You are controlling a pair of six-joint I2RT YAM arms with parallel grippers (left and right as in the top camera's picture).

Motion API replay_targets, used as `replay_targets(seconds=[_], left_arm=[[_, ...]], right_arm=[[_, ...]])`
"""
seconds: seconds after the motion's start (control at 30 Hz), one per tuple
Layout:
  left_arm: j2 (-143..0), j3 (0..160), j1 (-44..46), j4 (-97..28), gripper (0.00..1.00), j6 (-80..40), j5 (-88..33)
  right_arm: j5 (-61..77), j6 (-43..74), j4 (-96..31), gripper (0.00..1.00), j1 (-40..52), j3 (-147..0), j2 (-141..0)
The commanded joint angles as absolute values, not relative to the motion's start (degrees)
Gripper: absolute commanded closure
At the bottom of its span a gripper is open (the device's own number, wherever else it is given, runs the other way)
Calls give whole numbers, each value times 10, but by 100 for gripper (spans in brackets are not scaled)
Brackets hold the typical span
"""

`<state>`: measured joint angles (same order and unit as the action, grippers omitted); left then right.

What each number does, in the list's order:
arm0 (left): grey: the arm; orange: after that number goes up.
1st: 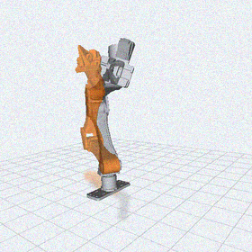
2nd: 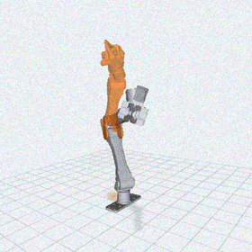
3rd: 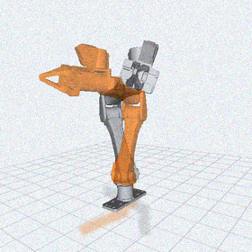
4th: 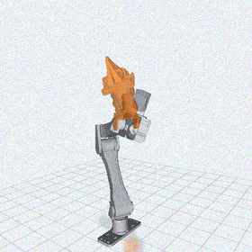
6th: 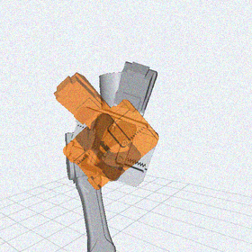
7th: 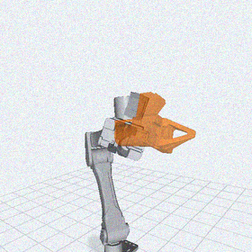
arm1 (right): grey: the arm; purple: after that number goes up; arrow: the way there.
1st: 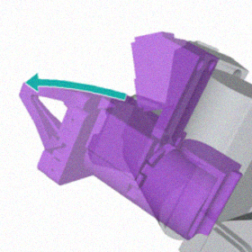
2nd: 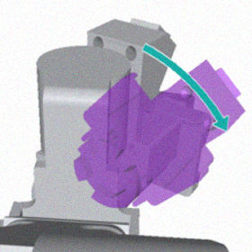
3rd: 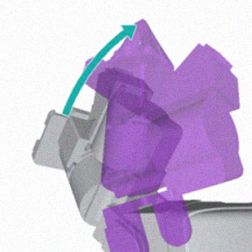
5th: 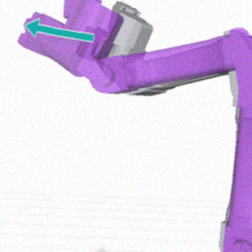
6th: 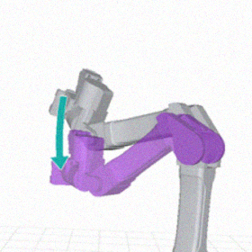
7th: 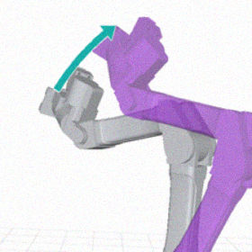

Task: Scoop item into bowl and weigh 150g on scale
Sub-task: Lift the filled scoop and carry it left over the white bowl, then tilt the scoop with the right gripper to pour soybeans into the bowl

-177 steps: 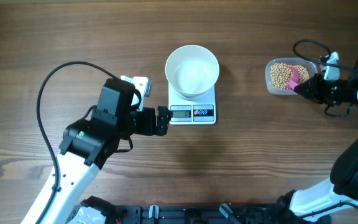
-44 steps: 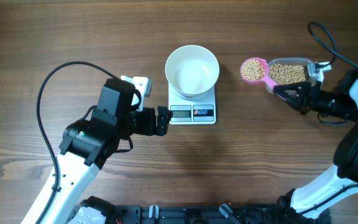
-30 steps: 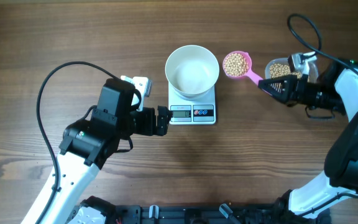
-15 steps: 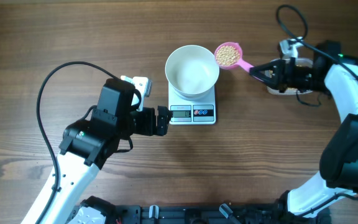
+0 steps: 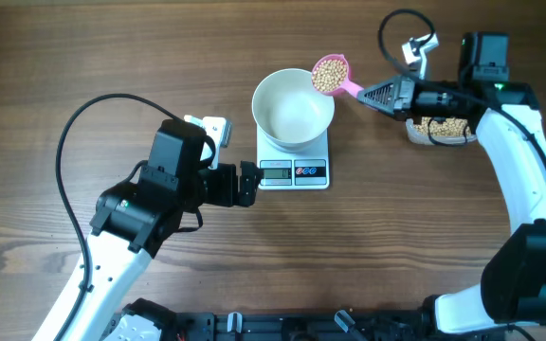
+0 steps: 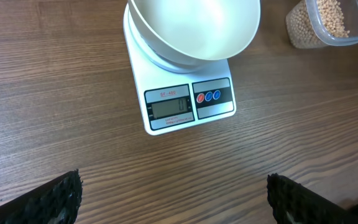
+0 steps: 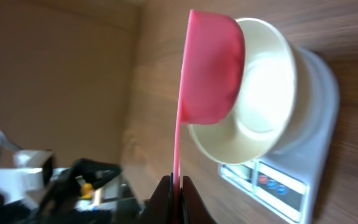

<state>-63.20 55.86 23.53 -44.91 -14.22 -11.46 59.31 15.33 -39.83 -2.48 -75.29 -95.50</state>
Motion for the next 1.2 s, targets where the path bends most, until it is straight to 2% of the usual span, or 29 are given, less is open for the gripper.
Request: replay_targets(seconds=[0.0, 0.53, 0.9, 1.17], left_arm=[[-630, 560, 238, -448, 0, -137, -121], [-630, 560, 238, -448, 0, -137, -121], [-630, 560, 238, -448, 0, -137, -121], [-630, 560, 238, -448, 0, -137, -121]], right_arm=[[512, 121, -402, 95, 4, -766, -945], [293, 43, -390, 95, 145, -766, -945], [133, 27, -380, 95, 212, -766, -945], [83, -5, -363, 95, 237, -766, -945]])
